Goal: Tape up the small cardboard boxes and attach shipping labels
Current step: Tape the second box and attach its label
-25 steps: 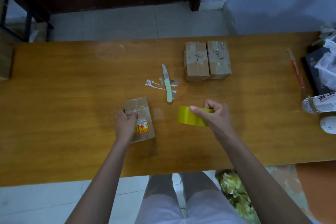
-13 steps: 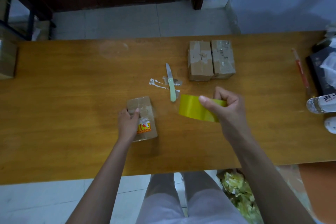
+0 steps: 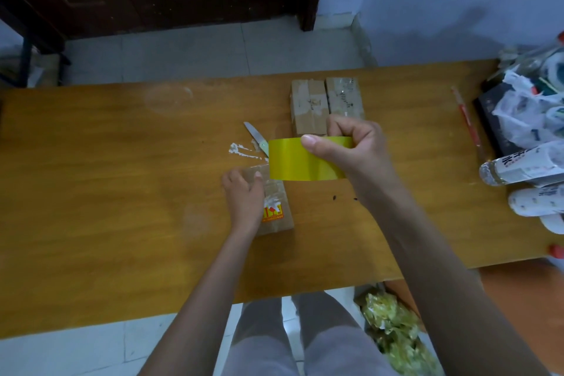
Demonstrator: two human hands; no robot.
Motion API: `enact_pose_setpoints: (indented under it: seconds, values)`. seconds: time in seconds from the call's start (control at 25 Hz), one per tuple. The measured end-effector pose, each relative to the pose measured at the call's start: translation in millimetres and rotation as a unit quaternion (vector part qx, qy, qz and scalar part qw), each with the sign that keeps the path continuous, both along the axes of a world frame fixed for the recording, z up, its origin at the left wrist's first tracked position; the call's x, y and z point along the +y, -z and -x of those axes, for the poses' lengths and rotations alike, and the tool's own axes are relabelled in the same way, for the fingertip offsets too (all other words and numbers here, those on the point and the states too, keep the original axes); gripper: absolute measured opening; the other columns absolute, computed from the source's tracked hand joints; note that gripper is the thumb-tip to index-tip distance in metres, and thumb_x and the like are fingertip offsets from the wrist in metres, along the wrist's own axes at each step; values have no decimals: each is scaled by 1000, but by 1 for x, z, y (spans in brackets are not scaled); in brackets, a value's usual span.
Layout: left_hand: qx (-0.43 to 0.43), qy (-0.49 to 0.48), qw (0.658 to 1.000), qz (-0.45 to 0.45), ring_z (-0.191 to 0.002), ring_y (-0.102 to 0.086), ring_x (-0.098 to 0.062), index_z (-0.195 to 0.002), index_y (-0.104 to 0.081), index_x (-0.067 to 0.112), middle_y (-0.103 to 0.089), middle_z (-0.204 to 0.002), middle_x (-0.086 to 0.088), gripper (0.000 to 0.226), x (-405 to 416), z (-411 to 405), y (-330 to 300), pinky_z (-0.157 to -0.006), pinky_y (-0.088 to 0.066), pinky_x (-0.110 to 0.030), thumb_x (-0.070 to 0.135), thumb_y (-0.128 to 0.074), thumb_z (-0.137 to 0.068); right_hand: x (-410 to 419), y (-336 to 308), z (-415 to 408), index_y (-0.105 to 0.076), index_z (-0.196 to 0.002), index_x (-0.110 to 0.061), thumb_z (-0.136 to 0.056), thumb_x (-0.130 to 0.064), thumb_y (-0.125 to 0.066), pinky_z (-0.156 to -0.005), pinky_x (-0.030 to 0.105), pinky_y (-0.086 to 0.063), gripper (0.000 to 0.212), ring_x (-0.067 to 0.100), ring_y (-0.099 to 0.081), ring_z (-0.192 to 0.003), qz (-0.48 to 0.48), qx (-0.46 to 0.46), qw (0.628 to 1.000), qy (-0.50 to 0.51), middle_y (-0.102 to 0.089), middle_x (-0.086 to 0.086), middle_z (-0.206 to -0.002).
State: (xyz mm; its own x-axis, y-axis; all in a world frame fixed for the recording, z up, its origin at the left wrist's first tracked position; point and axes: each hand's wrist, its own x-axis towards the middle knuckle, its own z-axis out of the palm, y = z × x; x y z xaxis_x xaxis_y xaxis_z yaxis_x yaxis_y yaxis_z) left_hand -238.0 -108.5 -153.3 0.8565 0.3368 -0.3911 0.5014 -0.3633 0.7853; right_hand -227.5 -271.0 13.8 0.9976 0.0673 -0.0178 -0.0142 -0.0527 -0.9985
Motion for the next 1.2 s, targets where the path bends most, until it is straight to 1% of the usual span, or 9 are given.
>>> enact_pose_setpoints:
  seconds: [0.08, 0.16, 0.2, 0.24, 0.36, 0.52, 0.84, 1.08, 1.2]
  values:
    - [-18, -47, 973, 227, -117, -57, -32, -124, -59, 9, -59, -127, -15, 28, -4, -4, -20, -102, -44, -48, 19, -50, -99, 2, -2, 2, -34, -55, -20, -69, -36, -76, -47, 18, -30, 47, 7, -31, -49, -19, 7, 1000, -9, -32, -11, -51]
    - [49, -56, 865, 495, -109, -64, -32, -108, -73, 14, -69, -116, -13, 33, -6, -4, -33, -100, -45, -49, 25, -42, -100, 5, -4, 3, -34, -55, -20, -69, -35, -75, -47, 19, -29, 47, 7, -29, -49, -39, 10, 999, -20, -31, -10, -52]
    - [94, -59, 814, 570, -109, -62, -33, -104, -74, 15, -69, -116, -14, 35, -5, -3, -38, -100, -44, -48, 29, -44, -95, 6, -5, 4, -33, -55, -19, -69, -34, -75, -47, 18, -28, 47, 7, -29, -49, -46, 9, 999, -25, -31, -10, -52]
    - [126, -54, 780, 611, -110, -60, -34, -103, -74, 14, -67, -118, -15, 33, -5, -2, -39, -98, -45, -47, 30, -49, -89, 7, -6, 5, -33, -56, -19, -70, -34, -75, -47, 18, -28, 46, 7, -29, -49, -49, 8, 998, -26, -30, -9, -52]
    - [135, -63, 745, 650, -89, -62, -26, -95, -68, 5, -63, -103, -15, 28, 6, 1, -30, -77, -53, -34, 12, -71, -68, 2, -10, 5, -32, -56, -18, -69, -36, -75, -46, 20, -27, 48, 8, -28, -49, -47, 13, 999, -16, -30, -7, -52]
    - [106, -84, 814, 565, -71, -67, -15, -96, -57, 5, -61, -90, -12, 26, 42, 0, -17, -63, -56, -22, -3, -67, -74, -13, -5, 2, -32, -56, -19, -69, -37, -75, -46, 21, -28, 49, 9, -29, -48, -35, 25, 999, -1, -30, -8, -52]
    - [30, -60, 947, 314, -72, -73, -10, -92, -63, 10, -75, -75, 0, 24, 78, -13, -35, -60, -53, -16, 0, -76, -74, -47, 53, -6, -35, -56, -21, -71, -43, -71, -46, 17, -31, 45, 4, -35, -47, 35, 86, 996, 11, -35, -13, -51]
    - [71, -117, 962, 238, -81, -68, -18, -88, -61, 10, -69, -88, -9, 21, 102, 6, -7, -73, -53, -22, -3, -74, -78, -78, 106, -8, -31, -57, -19, -78, -27, -80, -49, 22, -21, 54, 6, -29, -51, 237, 67, 969, 20, -30, -9, -53]
    - [66, -157, 953, 251, -74, -70, -15, -86, -62, 8, -69, -85, -10, 19, 94, 17, 4, -64, -56, -16, -4, -74, -79, -74, 125, -12, -34, -59, -14, -78, -27, -80, -54, 29, -20, 51, 14, -30, -56, 254, 88, 963, 16, -30, 4, -58]
